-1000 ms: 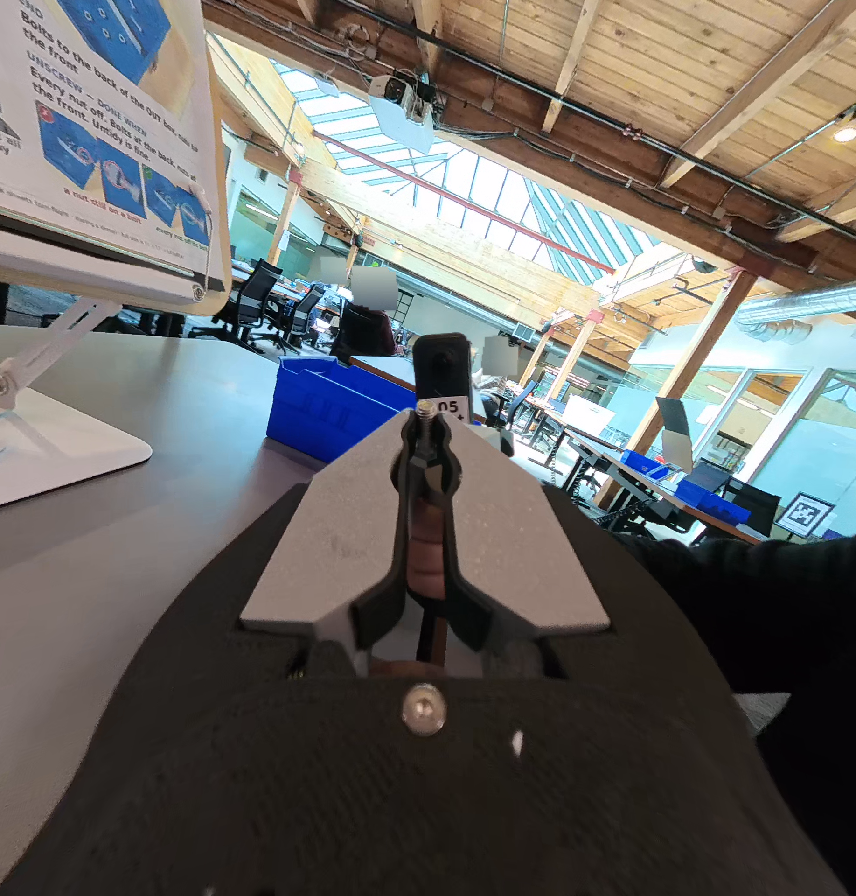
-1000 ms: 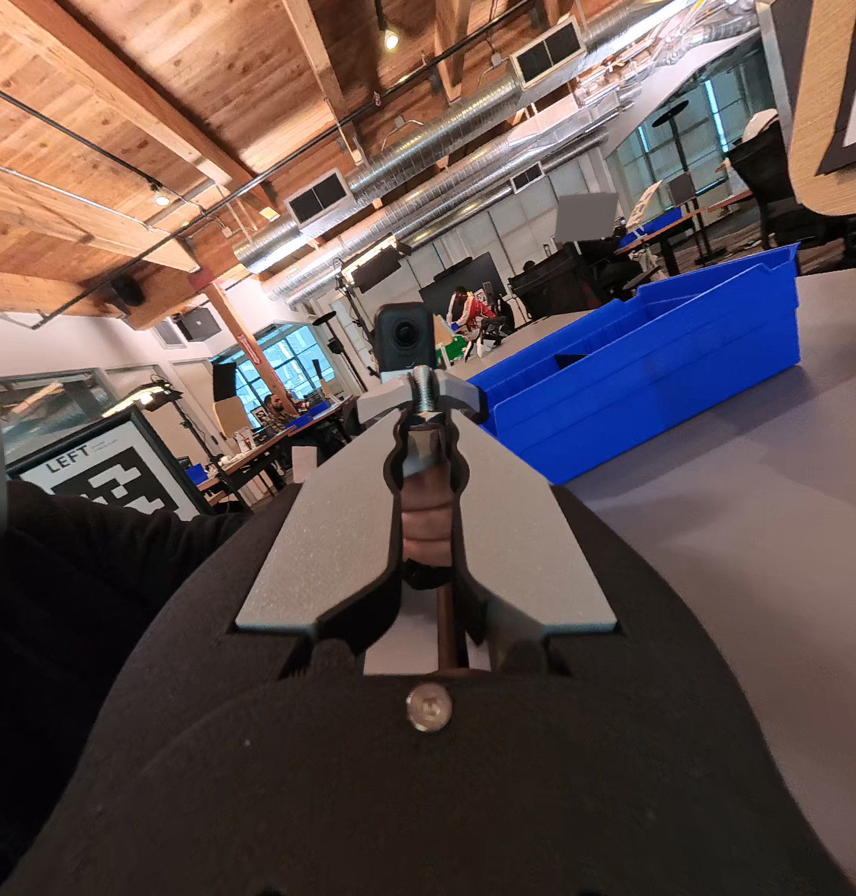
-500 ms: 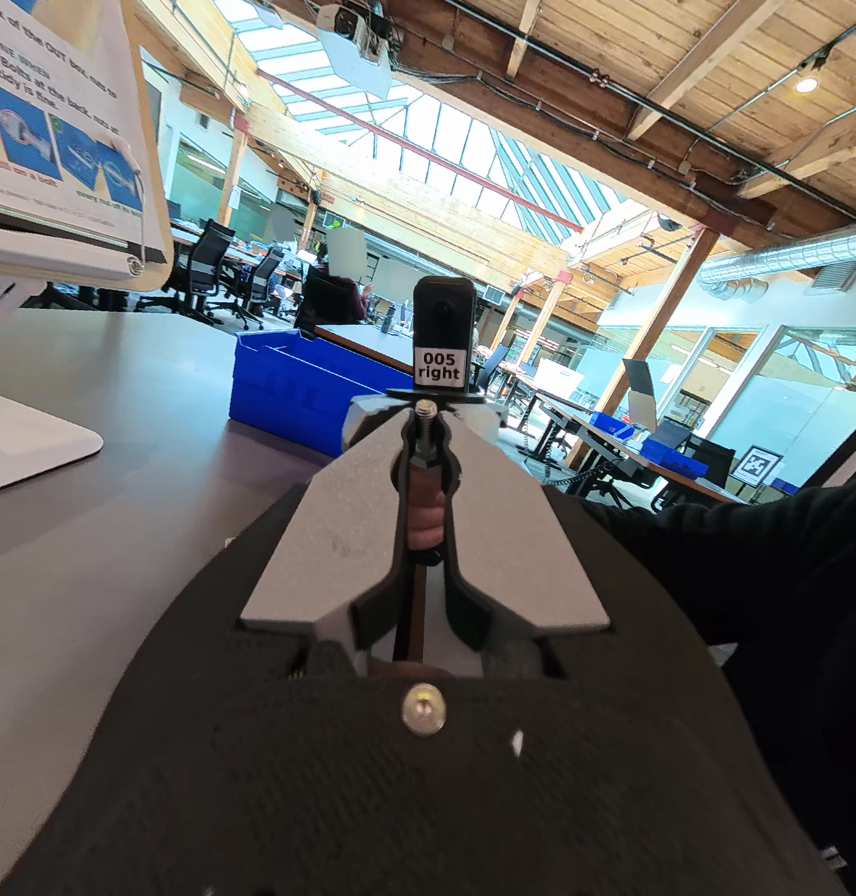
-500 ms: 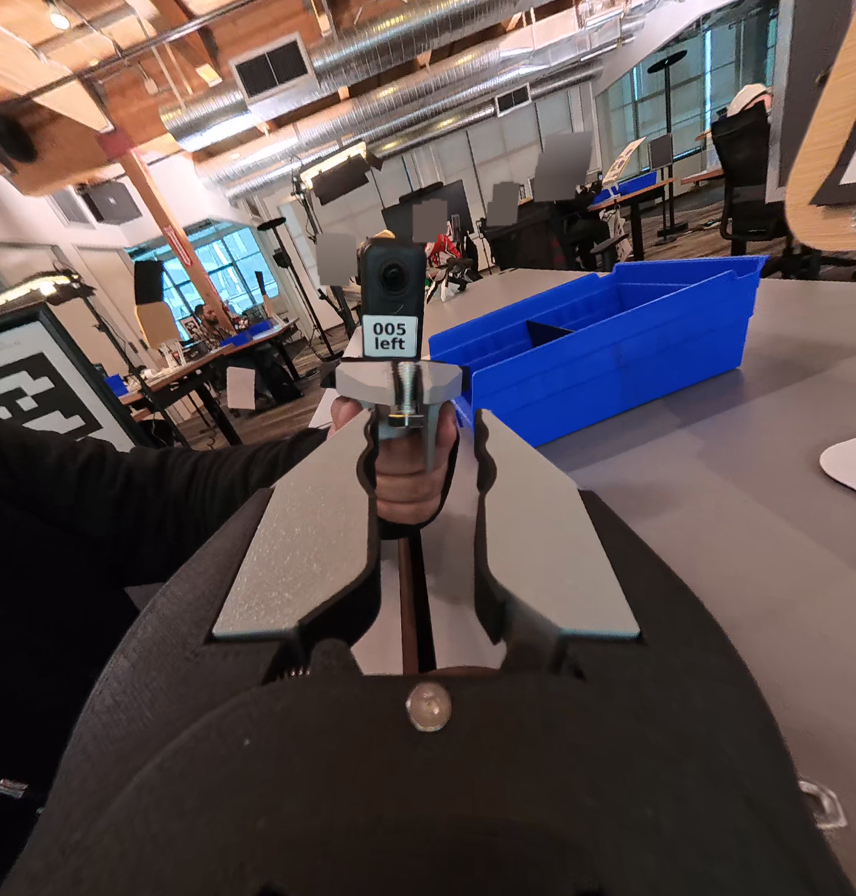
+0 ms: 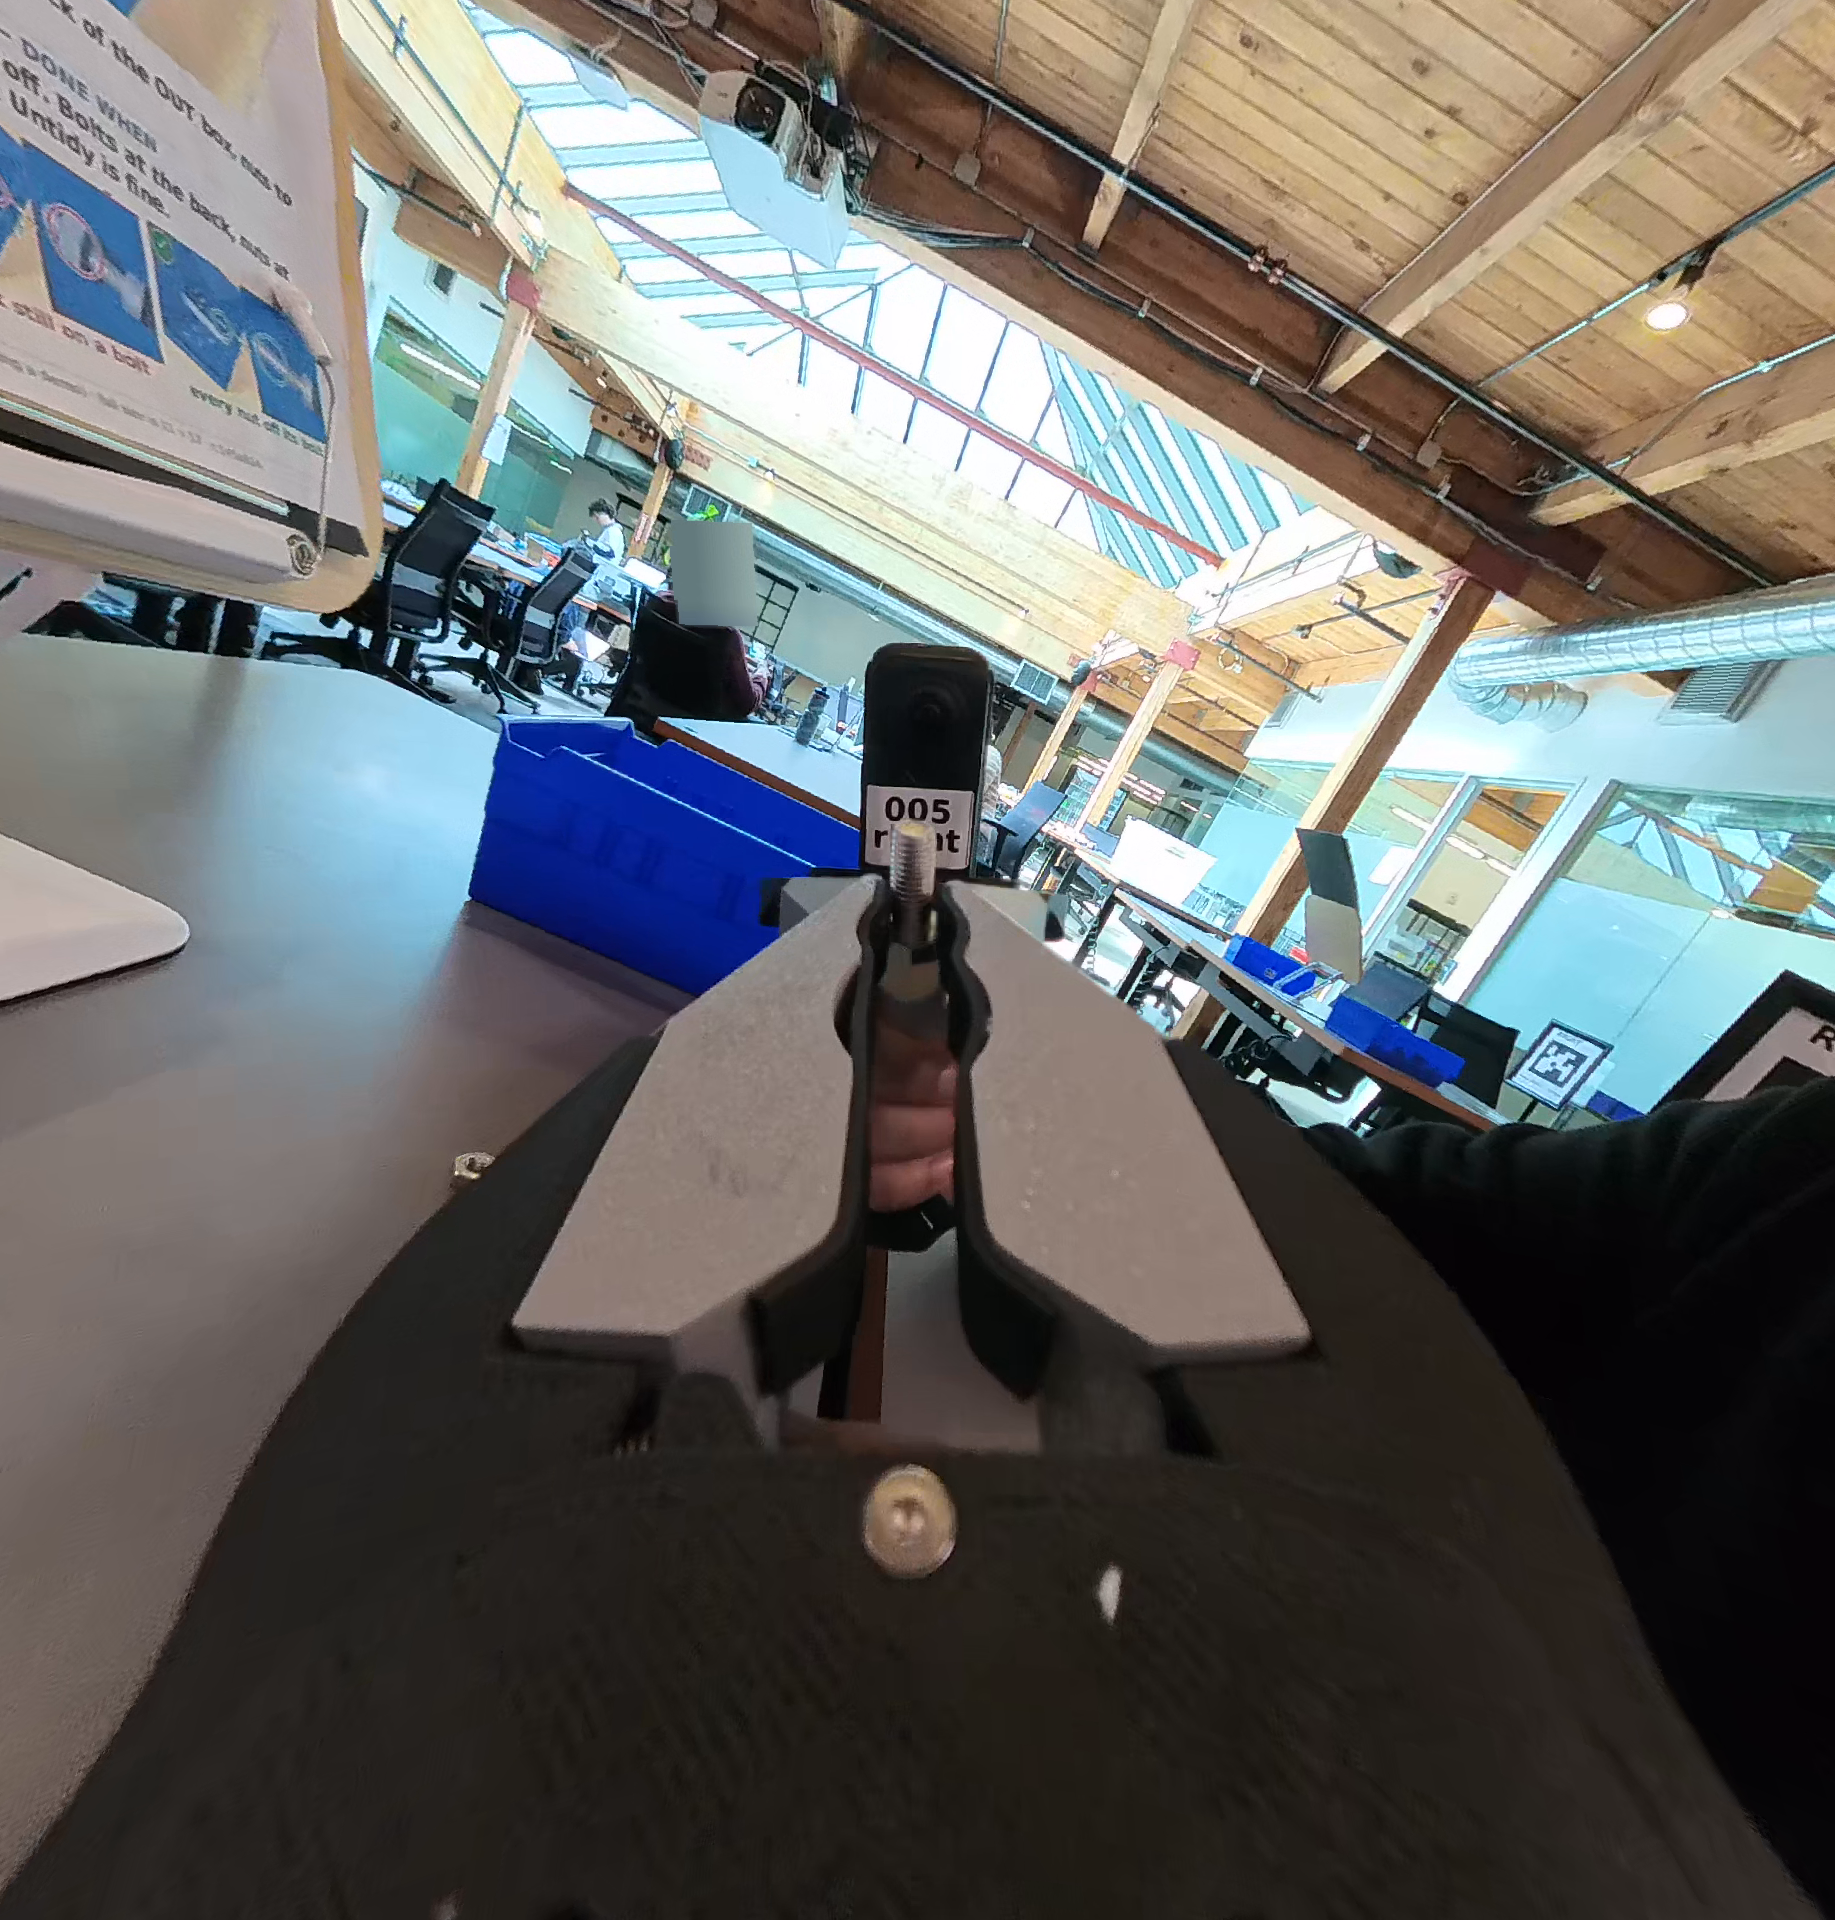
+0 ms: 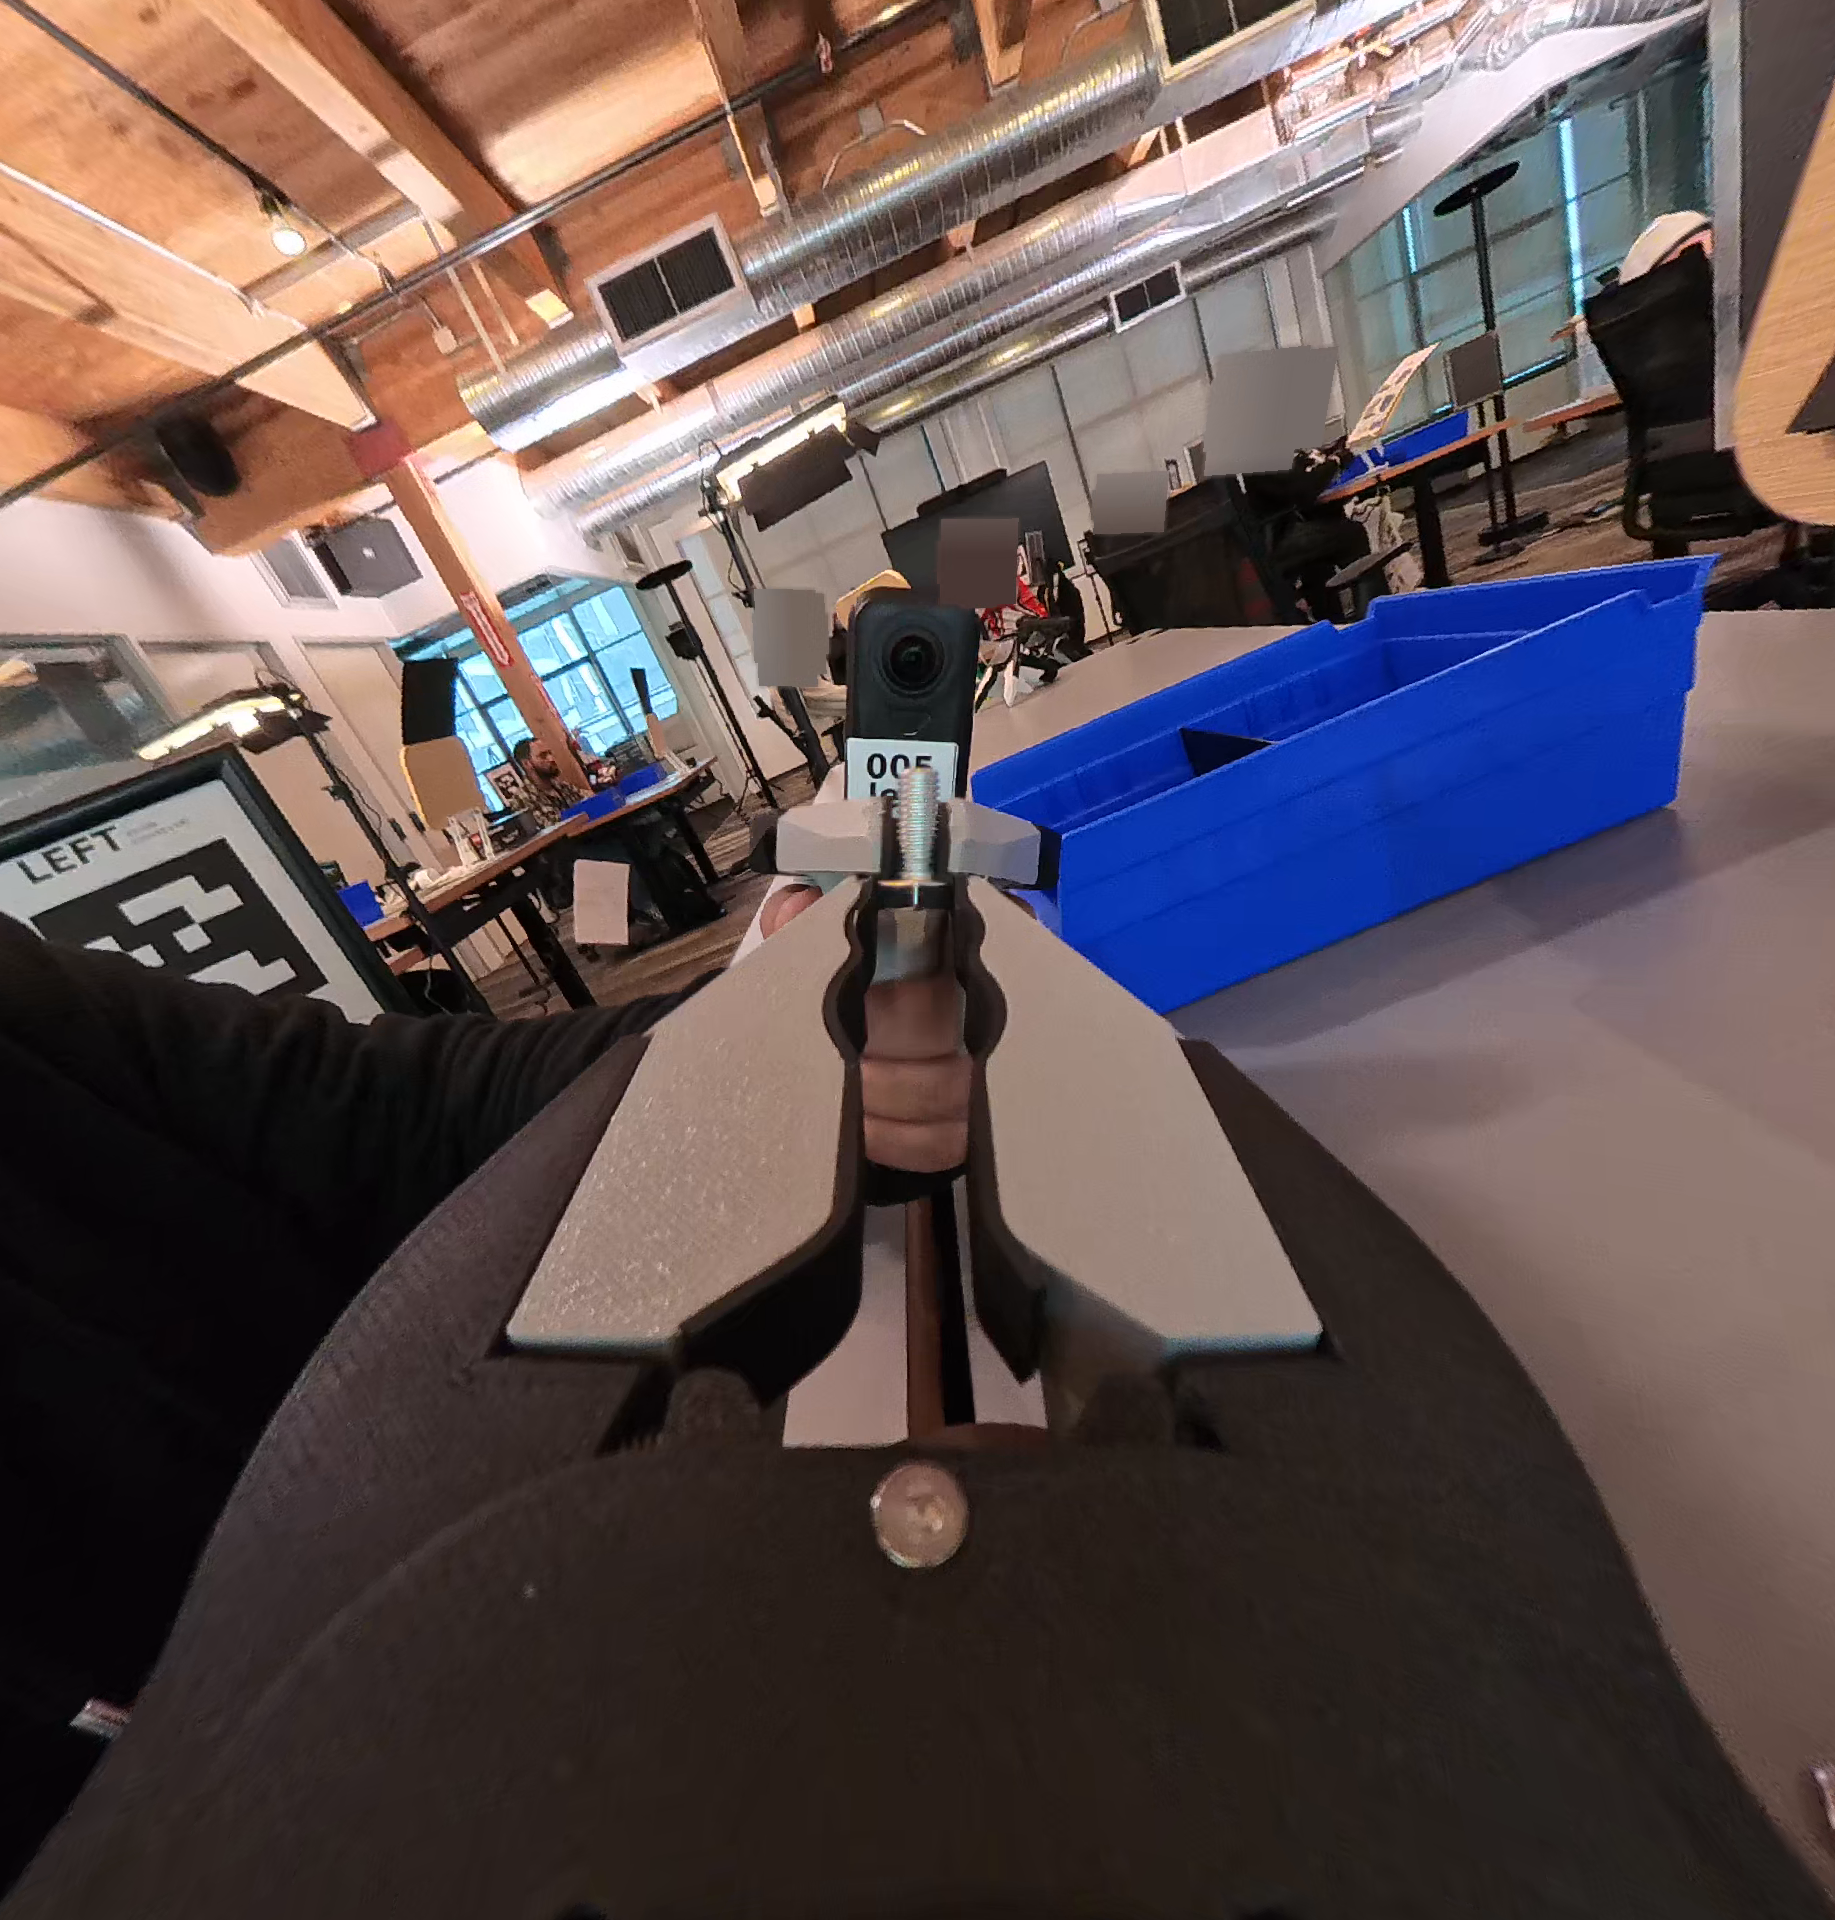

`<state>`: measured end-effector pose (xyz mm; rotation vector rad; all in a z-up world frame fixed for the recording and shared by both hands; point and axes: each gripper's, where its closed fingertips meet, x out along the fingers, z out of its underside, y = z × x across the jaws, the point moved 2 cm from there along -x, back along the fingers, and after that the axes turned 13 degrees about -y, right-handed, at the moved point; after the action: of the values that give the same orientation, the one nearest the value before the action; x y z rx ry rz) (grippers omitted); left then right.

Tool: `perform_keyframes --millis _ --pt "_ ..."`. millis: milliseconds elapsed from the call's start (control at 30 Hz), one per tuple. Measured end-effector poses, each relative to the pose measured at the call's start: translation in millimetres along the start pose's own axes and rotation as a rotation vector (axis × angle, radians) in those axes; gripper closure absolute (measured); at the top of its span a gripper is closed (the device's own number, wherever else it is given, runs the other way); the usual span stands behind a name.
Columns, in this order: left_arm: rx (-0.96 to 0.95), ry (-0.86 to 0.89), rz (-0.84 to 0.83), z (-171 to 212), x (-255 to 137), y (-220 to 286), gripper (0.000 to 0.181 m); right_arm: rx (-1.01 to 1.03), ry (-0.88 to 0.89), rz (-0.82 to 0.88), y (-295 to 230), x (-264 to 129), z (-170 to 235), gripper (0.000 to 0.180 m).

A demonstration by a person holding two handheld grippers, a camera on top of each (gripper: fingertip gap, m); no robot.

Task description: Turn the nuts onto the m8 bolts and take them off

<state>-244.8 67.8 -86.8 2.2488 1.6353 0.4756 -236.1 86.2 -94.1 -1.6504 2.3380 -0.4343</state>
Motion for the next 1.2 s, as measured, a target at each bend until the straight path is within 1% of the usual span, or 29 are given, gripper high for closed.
perform_keyframes --millis 67,133,233,367,633,933,1100,1200 --pt "-0.007 0.006 -0.007 -0.5 -0.4 -1.7 0.170 0.003 0.015 0.018 3.2 -2.5 -1.1 0.169" --pt "-0.010 0.014 -0.006 -1.2 -1.4 -2.3 0.173 0.013 0.023 0.000 2.4 -3.8 -2.2 0.169" --pt "-0.007 -0.003 -0.008 1.6 0.3 -2.6 0.173 -0.029 -0.020 0.031 0.9 0.7 2.0 0.169" --pt "-0.009 -0.003 -0.009 2.0 1.4 -2.2 0.176 -0.019 -0.018 0.029 1.5 2.6 3.2 0.169" --pt "-0.020 0.022 -0.015 0.0 -1.5 -5.3 0.175 0.012 0.021 0.023 4.8 -2.5 -0.4 0.169" --pt "-0.024 0.020 -0.018 1.1 -0.2 -6.1 0.175 0.010 0.013 0.029 5.4 -0.5 1.6 0.169" --pt "0.022 -0.005 -0.062 1.6 -0.5 -6.5 0.176 0.020 0.017 0.019 6.2 0.0 2.6 0.169" --pt "0.035 -0.018 -0.061 2.1 -0.4 -5.4 0.176 0.020 0.015 0.008 5.6 0.1 3.2 0.168"
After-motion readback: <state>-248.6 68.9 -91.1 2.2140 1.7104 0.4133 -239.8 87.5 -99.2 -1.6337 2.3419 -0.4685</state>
